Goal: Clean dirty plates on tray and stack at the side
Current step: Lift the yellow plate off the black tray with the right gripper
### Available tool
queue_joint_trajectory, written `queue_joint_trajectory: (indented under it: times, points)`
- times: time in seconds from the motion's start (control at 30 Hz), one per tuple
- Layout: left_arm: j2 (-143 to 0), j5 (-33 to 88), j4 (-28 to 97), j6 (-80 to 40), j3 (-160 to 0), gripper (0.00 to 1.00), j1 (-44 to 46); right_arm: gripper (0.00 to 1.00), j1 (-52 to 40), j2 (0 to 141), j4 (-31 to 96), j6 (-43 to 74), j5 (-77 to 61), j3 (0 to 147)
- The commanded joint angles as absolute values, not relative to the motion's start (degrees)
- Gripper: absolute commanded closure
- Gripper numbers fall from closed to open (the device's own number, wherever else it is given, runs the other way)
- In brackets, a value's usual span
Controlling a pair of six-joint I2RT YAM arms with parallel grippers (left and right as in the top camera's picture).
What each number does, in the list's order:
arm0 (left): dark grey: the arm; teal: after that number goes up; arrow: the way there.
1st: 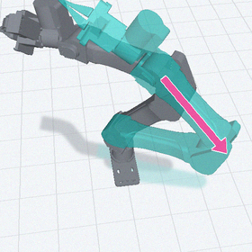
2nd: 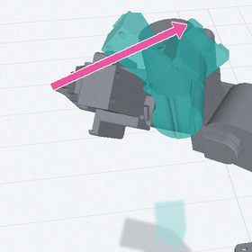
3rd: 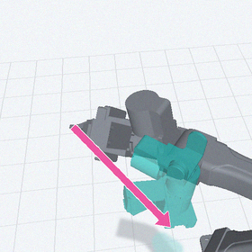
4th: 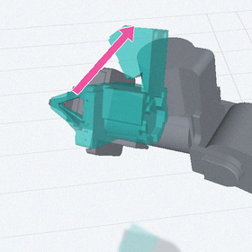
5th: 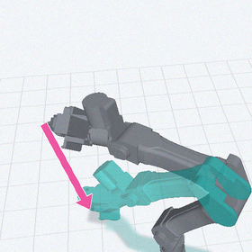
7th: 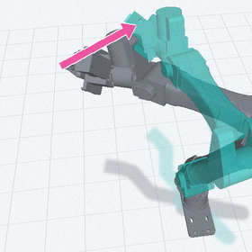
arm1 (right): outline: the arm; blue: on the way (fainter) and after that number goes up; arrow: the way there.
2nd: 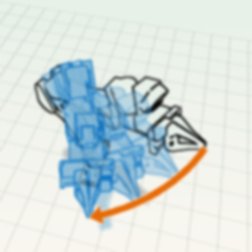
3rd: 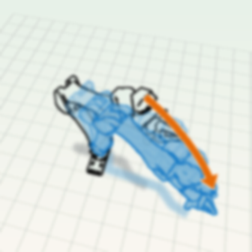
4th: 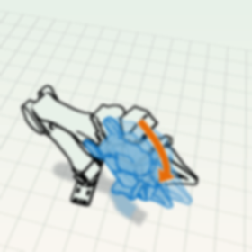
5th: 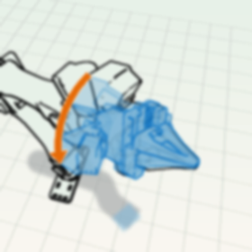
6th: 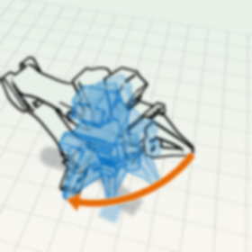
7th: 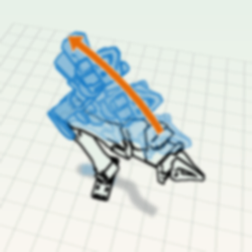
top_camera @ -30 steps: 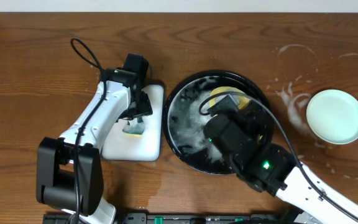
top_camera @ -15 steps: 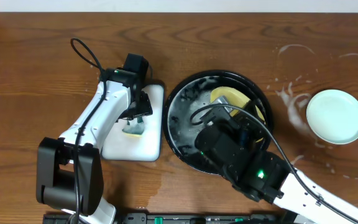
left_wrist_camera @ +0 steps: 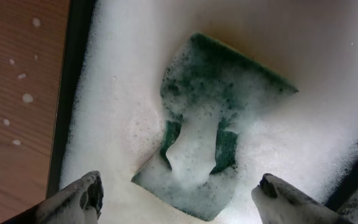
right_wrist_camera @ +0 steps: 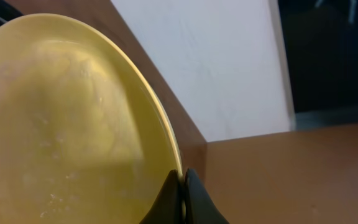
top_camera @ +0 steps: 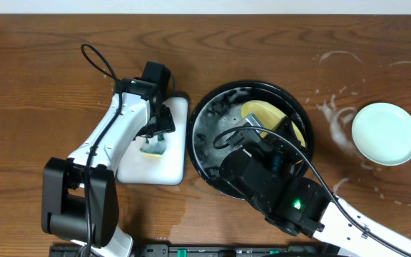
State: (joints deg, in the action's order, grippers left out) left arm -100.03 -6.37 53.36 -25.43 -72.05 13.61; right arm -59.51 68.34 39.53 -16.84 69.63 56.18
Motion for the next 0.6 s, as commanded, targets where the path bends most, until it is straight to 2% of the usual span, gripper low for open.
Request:
queue_joint_trajectory:
  times: [0.0,0.57]
  points:
    - [-99.33,-6.90,53.45,-25.10,-72.53,0.19,13.56,0.99,-60.12,67.77,38.87,-18.52,76.03,57.43]
    - [-99.33,-6.92,53.45,-25.10,-72.53,0.20,13.56,0.99,-63.31,67.77,35.94,-20.21,77.54,57.43]
